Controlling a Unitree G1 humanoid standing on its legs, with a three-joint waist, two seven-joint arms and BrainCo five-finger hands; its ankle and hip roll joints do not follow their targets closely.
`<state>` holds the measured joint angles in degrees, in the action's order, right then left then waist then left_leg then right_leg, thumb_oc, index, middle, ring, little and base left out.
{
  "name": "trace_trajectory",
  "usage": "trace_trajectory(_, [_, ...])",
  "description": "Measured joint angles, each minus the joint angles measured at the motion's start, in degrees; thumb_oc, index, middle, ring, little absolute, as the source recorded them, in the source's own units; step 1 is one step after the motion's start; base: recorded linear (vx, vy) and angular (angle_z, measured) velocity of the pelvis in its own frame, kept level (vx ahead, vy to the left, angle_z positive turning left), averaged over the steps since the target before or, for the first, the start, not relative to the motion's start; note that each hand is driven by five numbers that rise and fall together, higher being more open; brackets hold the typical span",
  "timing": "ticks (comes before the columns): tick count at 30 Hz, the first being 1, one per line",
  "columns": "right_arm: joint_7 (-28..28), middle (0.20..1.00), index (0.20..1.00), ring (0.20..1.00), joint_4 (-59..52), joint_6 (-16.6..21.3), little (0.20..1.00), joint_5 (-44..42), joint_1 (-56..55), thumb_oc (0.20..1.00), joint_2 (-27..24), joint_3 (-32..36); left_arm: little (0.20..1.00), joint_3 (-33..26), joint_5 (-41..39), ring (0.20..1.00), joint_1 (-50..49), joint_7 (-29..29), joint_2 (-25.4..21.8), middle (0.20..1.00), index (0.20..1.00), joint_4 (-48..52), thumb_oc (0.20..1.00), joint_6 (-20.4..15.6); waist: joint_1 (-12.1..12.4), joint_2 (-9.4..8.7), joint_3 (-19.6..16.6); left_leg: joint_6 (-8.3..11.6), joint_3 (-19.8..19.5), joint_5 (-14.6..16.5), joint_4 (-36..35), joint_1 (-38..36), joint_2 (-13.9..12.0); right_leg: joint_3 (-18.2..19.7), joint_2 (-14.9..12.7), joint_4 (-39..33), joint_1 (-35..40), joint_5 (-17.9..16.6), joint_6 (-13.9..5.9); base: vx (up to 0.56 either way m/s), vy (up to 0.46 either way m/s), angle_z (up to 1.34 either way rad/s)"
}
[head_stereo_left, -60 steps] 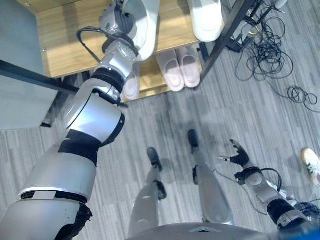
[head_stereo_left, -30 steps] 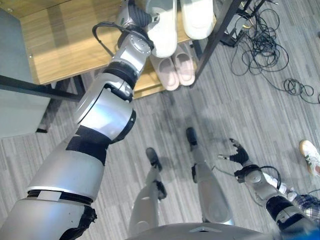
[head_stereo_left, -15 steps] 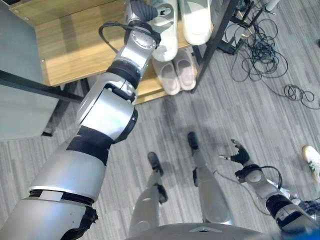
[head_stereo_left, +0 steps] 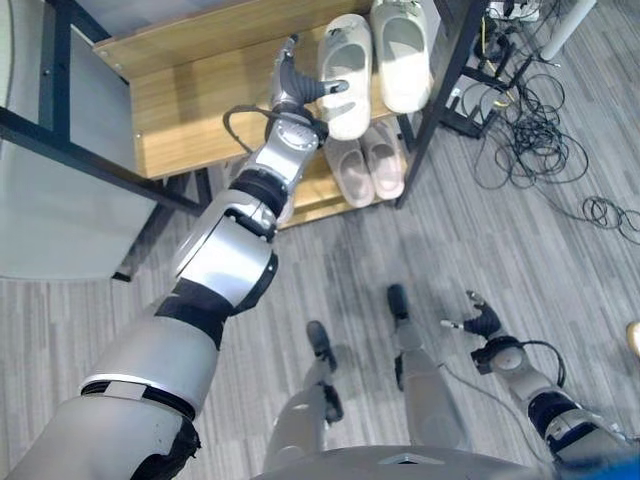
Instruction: Arrange the slippers neatly on the shoe rack.
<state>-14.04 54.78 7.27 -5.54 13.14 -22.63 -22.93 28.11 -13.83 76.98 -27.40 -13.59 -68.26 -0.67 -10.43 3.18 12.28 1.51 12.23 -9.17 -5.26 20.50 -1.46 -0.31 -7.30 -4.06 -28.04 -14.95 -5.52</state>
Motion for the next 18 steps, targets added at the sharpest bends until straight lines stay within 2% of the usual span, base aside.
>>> trace_trajectory(3, [0.0, 1.0, 1.0, 1.0, 0.4, -0.1, 1.0, 0.0, -0.1, 1.0, 0.0, 0.1, 1.0, 0.3, 1.3, 1.0, -2.6, 0.3, 1.0, 1.0, 1.0, 1.7, 1.0, 0.0, 0.4, 0.24, -0.1, -0.01, -0.1, 0.0, 0.0, -0.1, 0.2, 0.0, -0.5, 0.1, 0.0, 0.0, 0.0, 0.0, 0.0, 0.0])
trace_trajectory(6, [-0.1, 1.0, 1.0, 1.0, 0.4, -0.1, 1.0, 0.0, -0.2, 1.0, 0.0, 1.5, 1.0, 4.1, 6.9, 1.0, -4.1, 1.3, 1.1, 1.0, 1.0, 1.6, 1.0, 0.3, 0.5, 0.52, -0.3, -0.12, 0.0, -0.1, 0.0, -0.1, 0.5, 0.0, -0.7, 0.2, 0.0, 0.0, -0.05, 0.0, 0.0, 0.0])
trace_trajectory(11, [-0.2, 1.0, 1.0, 1.0, 1.1, -0.2, 1.0, 0.0, -0.4, 1.0, 0.0, 2.2, 1.0, 3.6, 8.9, 1.0, -5.0, 2.1, 1.4, 1.0, 1.0, 1.7, 1.0, 0.3, 0.7, 0.9, -0.1, -0.19, 0.0, -0.2, 0.0, -0.6, 0.5, 0.0, -0.7, 0.2, 0.5, 0.0, -0.05, 0.01, -0.002, -0.01])
trace_trajectory(14, [-0.2, 1.0, 1.0, 1.0, 1.4, -0.3, 1.0, 0.0, -0.3, 1.0, 0.0, 2.3, 1.0, 2.2, 8.9, 1.0, -6.2, 2.2, -1.0, 1.0, 1.0, 2.0, 1.0, 0.2, 0.6, 1.45, -0.1, -0.05, 0.5, 0.0, 0.0, -1.4, 0.4, 0.4, -0.6, 0.0, 1.0, 0.0, -0.04, 0.05, -0.006, -0.11])
trace_trajectory(16, [-0.3, 1.0, 1.0, 1.0, 1.2, -0.4, 1.0, 0.0, 0.6, 1.0, 0.0, 2.8, 1.0, 0.7, 8.9, 1.0, -8.1, 2.5, -7.2, 1.0, 1.0, 4.5, 1.0, 0.0, 0.2, 1.63, -0.1, 0.16, 2.2, 0.3, 0.0, -1.9, 0.3, 1.3, -0.5, -0.3, 0.7, 0.0, -0.06, 0.02, -0.053, -0.29])
trace_trajectory(18, [-0.3, 1.0, 1.0, 1.0, 1.4, -0.9, 1.0, 0.0, 0.9, 1.0, 0.0, 3.5, 1.0, 0.3, 8.9, 1.0, -8.8, 2.4, -10.8, 1.0, 1.0, 6.7, 1.0, -0.2, 0.7, 2.05, -0.1, 0.02, 2.9, 0.6, -0.2, -1.9, 0.1, 1.2, -0.4, -0.6, 0.5, -0.2, -0.33, 0.03, -0.136, -0.19])
